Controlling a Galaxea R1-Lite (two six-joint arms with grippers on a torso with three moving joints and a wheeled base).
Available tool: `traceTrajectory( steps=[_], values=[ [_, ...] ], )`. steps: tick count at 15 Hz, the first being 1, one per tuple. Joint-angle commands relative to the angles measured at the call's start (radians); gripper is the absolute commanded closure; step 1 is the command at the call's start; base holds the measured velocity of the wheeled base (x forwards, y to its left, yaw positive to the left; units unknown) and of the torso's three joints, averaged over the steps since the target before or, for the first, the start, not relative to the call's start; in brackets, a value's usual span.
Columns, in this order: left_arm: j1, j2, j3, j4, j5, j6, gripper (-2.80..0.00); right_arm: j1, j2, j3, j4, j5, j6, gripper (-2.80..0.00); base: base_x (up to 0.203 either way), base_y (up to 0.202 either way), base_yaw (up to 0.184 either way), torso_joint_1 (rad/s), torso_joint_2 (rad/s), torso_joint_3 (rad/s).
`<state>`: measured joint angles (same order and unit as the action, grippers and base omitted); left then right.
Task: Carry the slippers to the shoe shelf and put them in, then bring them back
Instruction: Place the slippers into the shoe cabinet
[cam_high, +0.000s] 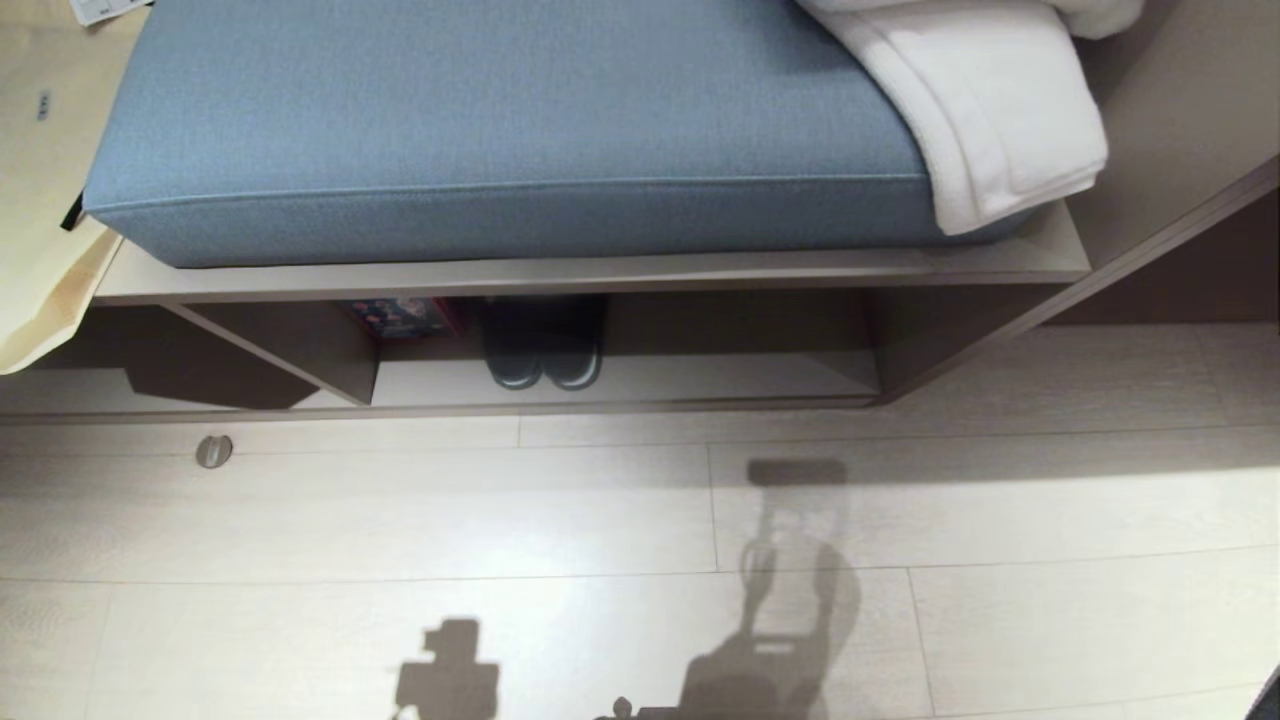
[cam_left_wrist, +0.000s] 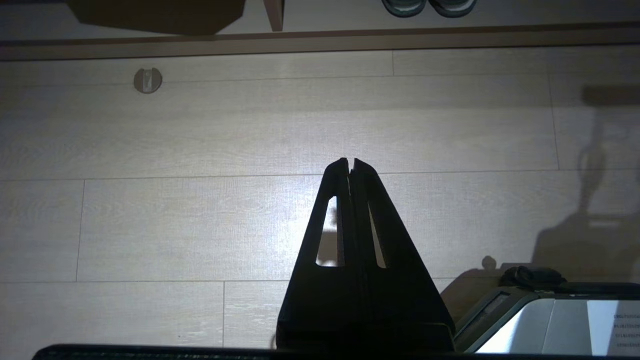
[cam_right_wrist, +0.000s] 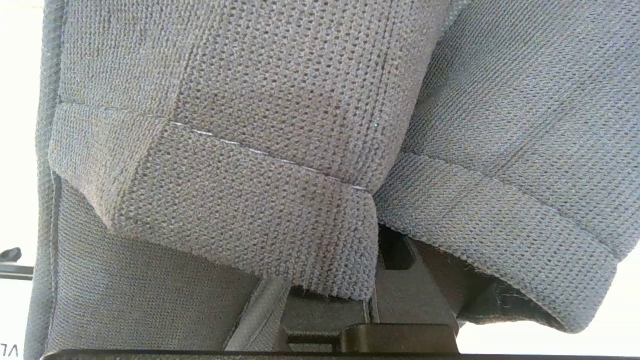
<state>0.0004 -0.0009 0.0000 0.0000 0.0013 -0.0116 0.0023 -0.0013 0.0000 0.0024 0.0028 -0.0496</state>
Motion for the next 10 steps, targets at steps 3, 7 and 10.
traceTrajectory(
  steps=[3,7,10],
  values=[
    [0.001,0.001,0.000,0.000,0.000,-0.001,0.00,0.001,0.000,0.000,0.001,0.000,-0.001,0.00,0.000,0.000,0.000,0.005,0.00,-0.201],
    [0.001,0.001,0.000,0.000,0.000,-0.001,0.00,0.001,0.000,0.000,0.001,0.000,-0.001,0.00,0.000,0.000,0.000,0.003,0.00,-0.199],
    [0.001,0.001,0.000,0.000,0.000,-0.001,0.00,0.001,0.000,0.000,0.001,0.000,-0.001,0.00,0.000,0.000,0.000,0.002,0.00,-0.192]
  ],
)
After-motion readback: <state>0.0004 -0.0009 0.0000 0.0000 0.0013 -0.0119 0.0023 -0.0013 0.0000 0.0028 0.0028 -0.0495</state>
